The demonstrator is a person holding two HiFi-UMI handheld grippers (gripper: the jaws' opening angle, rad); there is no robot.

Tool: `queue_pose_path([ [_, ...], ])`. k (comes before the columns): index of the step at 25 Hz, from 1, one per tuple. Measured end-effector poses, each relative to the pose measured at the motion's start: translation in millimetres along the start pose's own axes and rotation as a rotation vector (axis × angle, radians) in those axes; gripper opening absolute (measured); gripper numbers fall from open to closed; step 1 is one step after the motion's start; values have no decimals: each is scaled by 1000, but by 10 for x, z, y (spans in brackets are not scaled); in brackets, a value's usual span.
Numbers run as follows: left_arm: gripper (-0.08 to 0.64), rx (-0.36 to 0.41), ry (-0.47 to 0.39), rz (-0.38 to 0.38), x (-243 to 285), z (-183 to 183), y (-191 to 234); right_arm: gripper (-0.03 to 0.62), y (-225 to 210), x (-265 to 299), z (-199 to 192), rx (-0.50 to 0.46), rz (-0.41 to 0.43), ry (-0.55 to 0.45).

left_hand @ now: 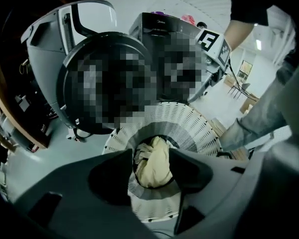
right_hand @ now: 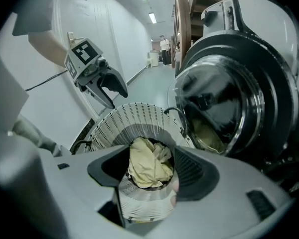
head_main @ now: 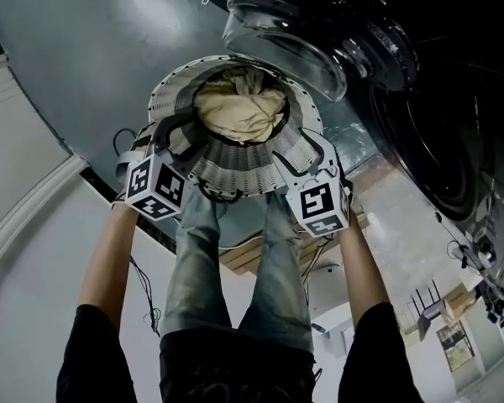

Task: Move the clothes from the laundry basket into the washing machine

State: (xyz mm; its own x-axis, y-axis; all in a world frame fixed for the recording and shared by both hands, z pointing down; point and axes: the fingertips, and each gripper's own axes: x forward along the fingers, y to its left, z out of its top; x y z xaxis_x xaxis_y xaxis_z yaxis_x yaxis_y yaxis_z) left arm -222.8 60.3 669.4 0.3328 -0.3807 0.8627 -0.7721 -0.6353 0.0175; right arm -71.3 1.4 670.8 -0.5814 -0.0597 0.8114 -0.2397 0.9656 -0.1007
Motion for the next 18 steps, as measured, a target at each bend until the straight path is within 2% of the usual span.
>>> queue_pose_path([
  [5,242,17,21,-39,383,-161,-11,287,27,335,-204,-51,14,41],
  [12,249,117,96,-84,828,-482,-41,293,123,767,-447,-175,50,103],
  [18,259,186,138,-100,1272,-648,10,308,153,1224,-622,-232,75,154],
])
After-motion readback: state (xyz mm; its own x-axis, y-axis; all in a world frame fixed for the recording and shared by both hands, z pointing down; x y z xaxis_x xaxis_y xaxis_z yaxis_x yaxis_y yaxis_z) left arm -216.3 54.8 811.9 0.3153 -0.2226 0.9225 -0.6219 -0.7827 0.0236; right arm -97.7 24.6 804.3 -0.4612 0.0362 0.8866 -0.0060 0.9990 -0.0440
